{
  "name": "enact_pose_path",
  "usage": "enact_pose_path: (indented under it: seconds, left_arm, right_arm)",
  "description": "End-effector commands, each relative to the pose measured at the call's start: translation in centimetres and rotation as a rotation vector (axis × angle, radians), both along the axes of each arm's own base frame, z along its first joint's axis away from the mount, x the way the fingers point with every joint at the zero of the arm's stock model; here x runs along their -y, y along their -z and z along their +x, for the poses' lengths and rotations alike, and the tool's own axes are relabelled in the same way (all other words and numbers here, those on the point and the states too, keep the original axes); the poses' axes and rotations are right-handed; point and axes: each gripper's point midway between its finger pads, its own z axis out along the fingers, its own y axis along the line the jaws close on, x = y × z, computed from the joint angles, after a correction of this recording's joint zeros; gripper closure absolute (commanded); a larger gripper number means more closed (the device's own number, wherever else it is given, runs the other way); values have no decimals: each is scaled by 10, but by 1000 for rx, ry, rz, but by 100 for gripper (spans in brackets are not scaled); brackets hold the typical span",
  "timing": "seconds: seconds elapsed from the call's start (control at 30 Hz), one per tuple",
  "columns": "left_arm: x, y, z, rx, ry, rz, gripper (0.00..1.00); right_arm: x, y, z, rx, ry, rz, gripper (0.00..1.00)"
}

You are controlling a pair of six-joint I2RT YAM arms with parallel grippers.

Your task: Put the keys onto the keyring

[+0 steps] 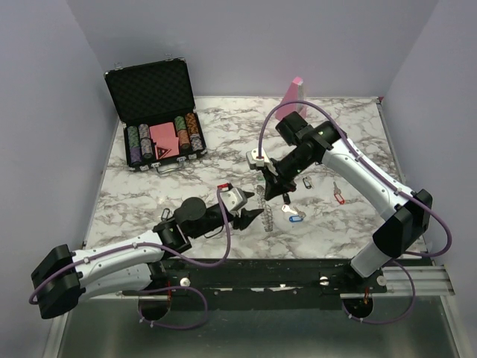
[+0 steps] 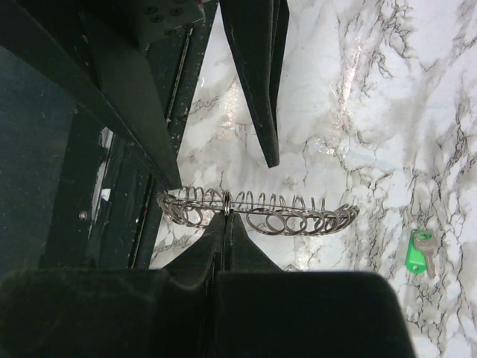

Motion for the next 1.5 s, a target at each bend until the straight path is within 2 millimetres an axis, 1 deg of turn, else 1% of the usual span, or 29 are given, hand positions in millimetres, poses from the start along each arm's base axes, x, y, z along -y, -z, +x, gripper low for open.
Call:
enact_pose_path:
  seconds: [0.0, 0.13, 0.3, 0.6, 0.77, 0.93, 0.97, 1.13, 1.17, 1.2, 1.23, 1.27, 1.4, 1.47]
  left_arm:
    - [9, -20, 3, 68, 26, -19, 44]
    - [13, -18, 4, 65, 40, -8, 67]
    - [14, -14, 4, 66, 44, 4, 69]
    - [15, -16, 5, 71, 53, 3, 71]
    - [18, -17, 3, 71, 73, 2, 75]
    - [22, -17, 0, 69, 99, 7, 93]
    - [22, -17, 0, 68, 105, 10, 100]
    - [23, -11, -1, 49, 114, 32, 100]
    - [22, -11, -1, 45, 112, 35, 98]
    - [22, -9, 0, 40, 103, 40, 90]
    - [21, -9, 0, 37, 102, 42, 87]
    - [21, -8, 0, 36, 102, 43, 87]
    - [20, -8, 0, 36, 103, 43, 89]
    - [20, -9, -1, 38, 111, 42, 96]
  right_arm:
    - [-1, 0, -5, -22, -10, -8, 99]
    - [-1, -1, -7, -26, -15, -1, 99]
    - [-3, -4, -9, -34, -19, 12, 99]
    - [-5, -5, -11, -52, -26, 27, 99]
    - [-5, -5, -12, -58, -31, 29, 99]
    - [-6, -5, -12, -63, -32, 33, 99]
    - [-6, -4, -12, -65, -33, 31, 99]
    - [-6, -7, -13, -62, -36, 41, 99]
    - [-6, -7, -14, -65, -35, 39, 99]
    - [-6, -8, -14, -62, -35, 41, 99]
    - [-6, -8, -13, -63, -33, 40, 99]
    - [-6, -7, -14, -65, -35, 39, 99]
    - [-6, -7, -14, -64, -36, 41, 99]
    - [-6, -7, -14, -69, -36, 41, 99]
